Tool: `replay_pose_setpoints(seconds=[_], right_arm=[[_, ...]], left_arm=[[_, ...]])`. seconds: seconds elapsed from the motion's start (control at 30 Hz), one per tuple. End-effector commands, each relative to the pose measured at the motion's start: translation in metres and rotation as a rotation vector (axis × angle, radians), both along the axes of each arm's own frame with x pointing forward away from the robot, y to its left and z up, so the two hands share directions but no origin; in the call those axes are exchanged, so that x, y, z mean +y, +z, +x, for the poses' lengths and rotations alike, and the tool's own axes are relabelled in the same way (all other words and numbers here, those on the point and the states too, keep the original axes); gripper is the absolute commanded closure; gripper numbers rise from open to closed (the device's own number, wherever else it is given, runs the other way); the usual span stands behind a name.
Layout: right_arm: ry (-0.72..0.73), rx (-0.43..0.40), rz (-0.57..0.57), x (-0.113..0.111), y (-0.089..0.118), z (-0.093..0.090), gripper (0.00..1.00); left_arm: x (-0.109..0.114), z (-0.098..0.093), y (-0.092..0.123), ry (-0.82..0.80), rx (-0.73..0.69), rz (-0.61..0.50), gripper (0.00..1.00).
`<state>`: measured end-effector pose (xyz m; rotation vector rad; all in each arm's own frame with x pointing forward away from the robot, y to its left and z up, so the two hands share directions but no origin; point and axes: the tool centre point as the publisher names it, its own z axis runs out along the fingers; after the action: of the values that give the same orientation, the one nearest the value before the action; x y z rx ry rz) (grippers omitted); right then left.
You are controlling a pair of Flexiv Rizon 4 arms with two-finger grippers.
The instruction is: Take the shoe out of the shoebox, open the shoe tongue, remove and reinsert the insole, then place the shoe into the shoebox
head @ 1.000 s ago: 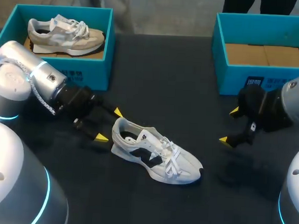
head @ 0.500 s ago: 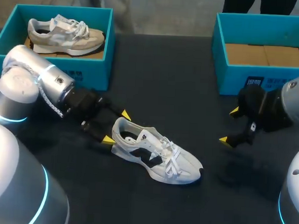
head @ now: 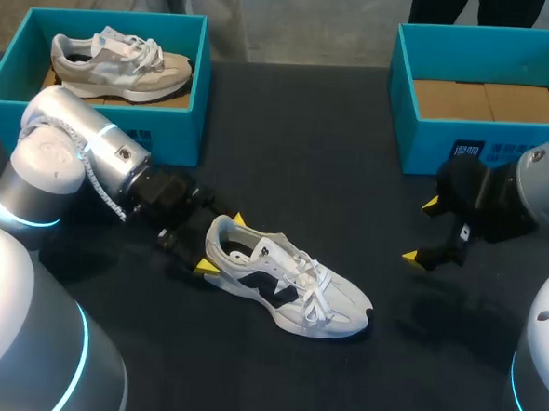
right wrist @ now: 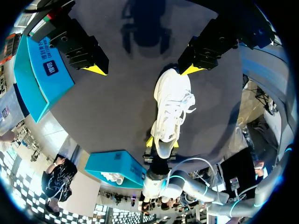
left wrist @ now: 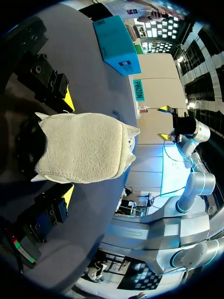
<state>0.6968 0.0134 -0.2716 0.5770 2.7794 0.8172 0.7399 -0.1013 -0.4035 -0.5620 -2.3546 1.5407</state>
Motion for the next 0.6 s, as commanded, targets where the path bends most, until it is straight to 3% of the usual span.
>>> replay_pose_setpoints(seconds=[0.03,0.6], right_arm=[[-0.003,-0.001,-0.004,0.001,-0.001,-0.001,0.0],[-0.003,-0.001,-0.004,0.001,-0.001,-0.001,0.0]], left_arm=[[-0.001,0.0,-0.005,0.006,0.0,0.009,0.0],[-0.004,0.001,-0.017,-0.003,0.001,0.065,0.0]])
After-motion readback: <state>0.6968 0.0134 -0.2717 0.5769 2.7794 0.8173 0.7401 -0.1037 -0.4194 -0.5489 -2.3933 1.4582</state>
